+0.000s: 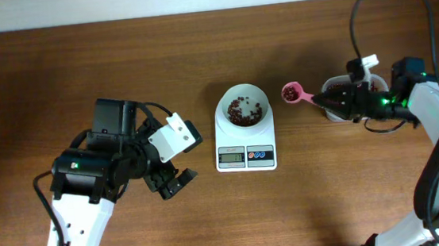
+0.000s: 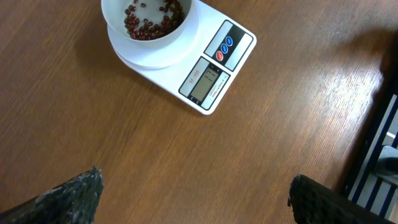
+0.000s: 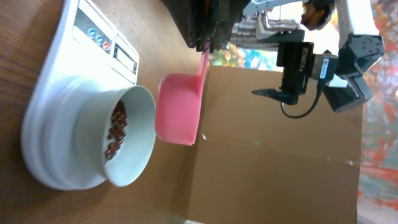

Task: Scoop and weigh 50g on scale
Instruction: 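Lift the filled scoop out of the bean tub with the right gripper, then carry the filled scoop over the bowl on the scale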

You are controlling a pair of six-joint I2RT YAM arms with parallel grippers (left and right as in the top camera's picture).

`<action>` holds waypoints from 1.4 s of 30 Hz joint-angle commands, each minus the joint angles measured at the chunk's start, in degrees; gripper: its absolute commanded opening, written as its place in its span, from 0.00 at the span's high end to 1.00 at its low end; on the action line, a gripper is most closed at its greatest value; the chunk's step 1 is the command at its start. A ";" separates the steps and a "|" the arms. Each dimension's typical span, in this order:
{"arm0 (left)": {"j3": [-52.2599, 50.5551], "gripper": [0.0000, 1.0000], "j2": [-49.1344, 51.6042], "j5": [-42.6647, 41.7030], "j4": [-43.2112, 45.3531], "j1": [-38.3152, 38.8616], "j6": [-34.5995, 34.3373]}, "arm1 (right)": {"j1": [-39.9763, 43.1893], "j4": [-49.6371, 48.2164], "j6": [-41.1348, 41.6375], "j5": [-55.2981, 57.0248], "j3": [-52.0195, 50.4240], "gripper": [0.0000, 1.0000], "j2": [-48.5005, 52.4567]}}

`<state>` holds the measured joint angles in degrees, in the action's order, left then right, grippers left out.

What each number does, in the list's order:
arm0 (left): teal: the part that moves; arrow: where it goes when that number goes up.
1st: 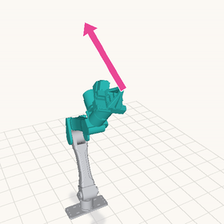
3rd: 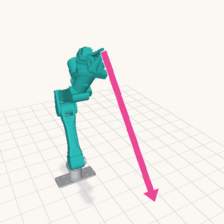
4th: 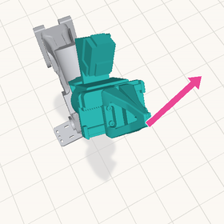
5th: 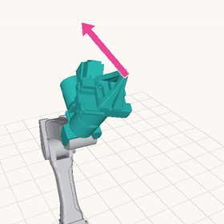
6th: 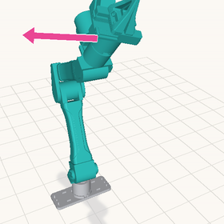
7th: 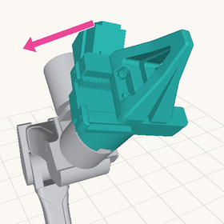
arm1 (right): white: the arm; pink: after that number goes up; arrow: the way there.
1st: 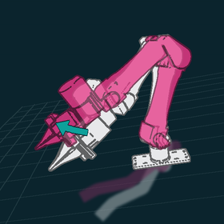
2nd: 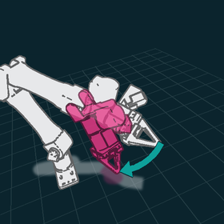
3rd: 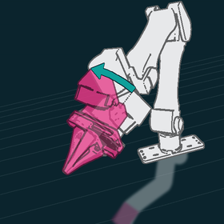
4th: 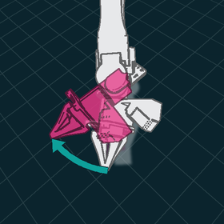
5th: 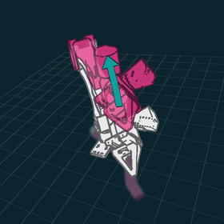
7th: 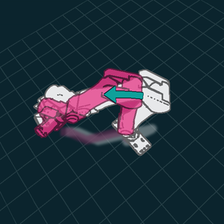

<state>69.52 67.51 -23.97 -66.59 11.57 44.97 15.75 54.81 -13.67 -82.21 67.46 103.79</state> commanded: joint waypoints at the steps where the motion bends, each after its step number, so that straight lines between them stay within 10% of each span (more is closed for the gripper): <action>1: -0.11 0.01 0.02 -0.22 0.09 -0.24 -0.48 | -2.25 -0.22 -0.61 -1.38 -0.39 0.96 0.52; 27: -0.11 0.01 0.02 -0.22 0.09 -0.24 -0.50 | -15.08 -27.19 18.99 18.12 -0.39 0.96 0.52; 42: -0.11 0.01 0.02 -0.24 0.09 -0.24 -0.48 | -19.12 -32.79 -16.76 19.96 -0.39 0.96 0.52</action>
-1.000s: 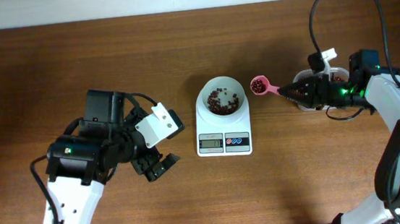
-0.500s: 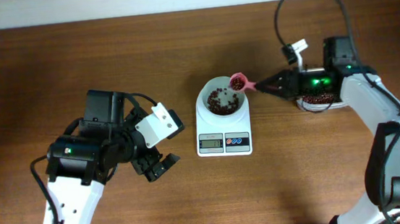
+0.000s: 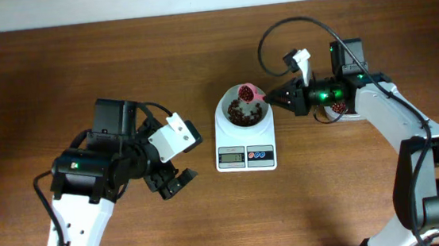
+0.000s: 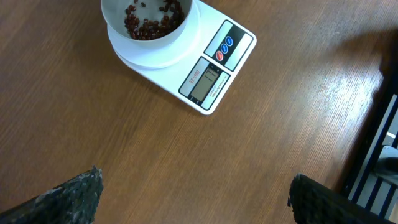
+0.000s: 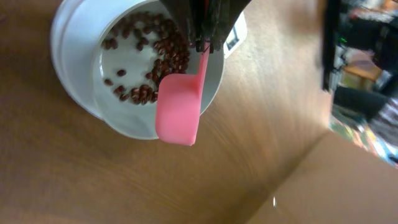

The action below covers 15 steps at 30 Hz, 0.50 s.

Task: Scoop and weigh 50g on scale
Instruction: 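Carry the filled scoop over the bowl on the scale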

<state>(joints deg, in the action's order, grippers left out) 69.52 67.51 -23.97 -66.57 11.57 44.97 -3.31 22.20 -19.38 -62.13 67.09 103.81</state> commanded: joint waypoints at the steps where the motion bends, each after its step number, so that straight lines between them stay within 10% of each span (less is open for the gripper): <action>1: -0.11 0.01 0.02 -0.22 0.07 -0.24 -0.48 | -0.07 -0.17 -12.33 -0.11 -0.02 0.96 0.50; 15: -0.11 0.01 0.02 -0.24 0.07 -0.24 -0.48 | -0.04 1.36 -27.36 -0.15 -0.02 0.96 0.37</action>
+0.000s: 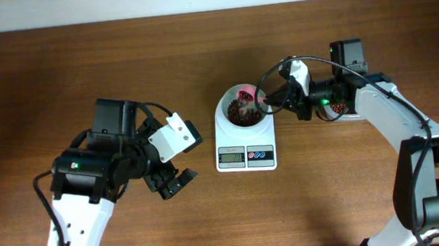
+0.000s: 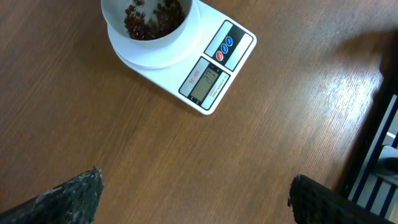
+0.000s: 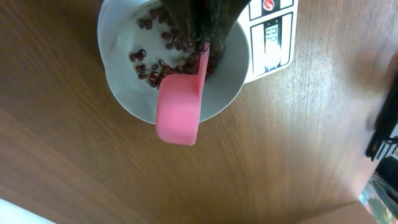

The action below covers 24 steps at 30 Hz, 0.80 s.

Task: Scoop and weigh 50g on scale
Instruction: 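Carry the filled scoop over the bowl on the scale, then tilt the scoop with the right gripper to pour beans into the bowl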

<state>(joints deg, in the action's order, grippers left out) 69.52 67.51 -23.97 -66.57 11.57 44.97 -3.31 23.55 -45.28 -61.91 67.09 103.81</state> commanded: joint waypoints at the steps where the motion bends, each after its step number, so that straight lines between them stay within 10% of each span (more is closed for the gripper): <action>1: -0.11 0.01 0.02 -0.24 0.07 -0.24 -0.48 | -0.04 -0.13 -1.49 -0.37 -0.02 0.96 0.26; 24: -0.11 0.01 0.02 -0.24 0.07 -0.24 -0.48 | -11.37 2.60 -1.46 38.88 0.00 0.96 -11.02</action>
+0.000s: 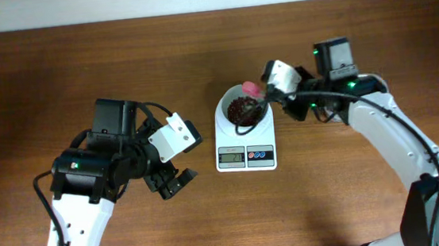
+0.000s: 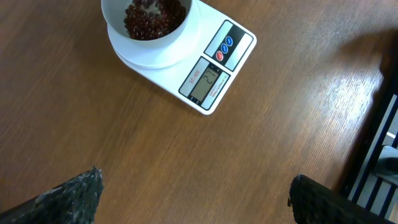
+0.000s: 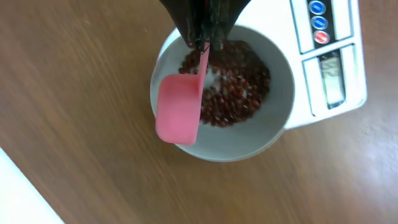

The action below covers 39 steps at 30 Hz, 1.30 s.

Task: Scoop and weigh 50g on scale
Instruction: 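Tilt the scoop with the right gripper to pour beans into the bowl, then move the empty scoop back to the bean tub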

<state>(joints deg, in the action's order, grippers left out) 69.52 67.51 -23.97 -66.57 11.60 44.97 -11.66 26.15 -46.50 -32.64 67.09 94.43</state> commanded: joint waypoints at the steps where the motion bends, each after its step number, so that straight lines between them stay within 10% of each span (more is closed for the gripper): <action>1: -0.11 0.01 0.02 -0.22 0.07 -0.26 -0.50 | -4.17 0.02 -0.22 11.89 0.00 0.96 -1.88; 18: -0.11 0.01 0.02 -0.22 0.07 -0.26 -0.48 | -6.99 12.15 9.42 36.35 0.00 0.96 -32.35; 24: -0.11 0.01 0.02 -0.22 0.07 -0.26 -0.48 | -0.66 16.98 26.56 35.87 -0.02 0.96 -33.00; 39: -0.11 0.01 0.02 -0.24 0.07 -0.26 -0.48 | 0.50 25.57 39.10 36.17 -0.02 0.96 -30.82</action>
<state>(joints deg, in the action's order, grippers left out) 69.52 67.51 -23.97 -66.57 11.60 44.97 -11.44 51.81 -9.13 2.61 67.07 62.63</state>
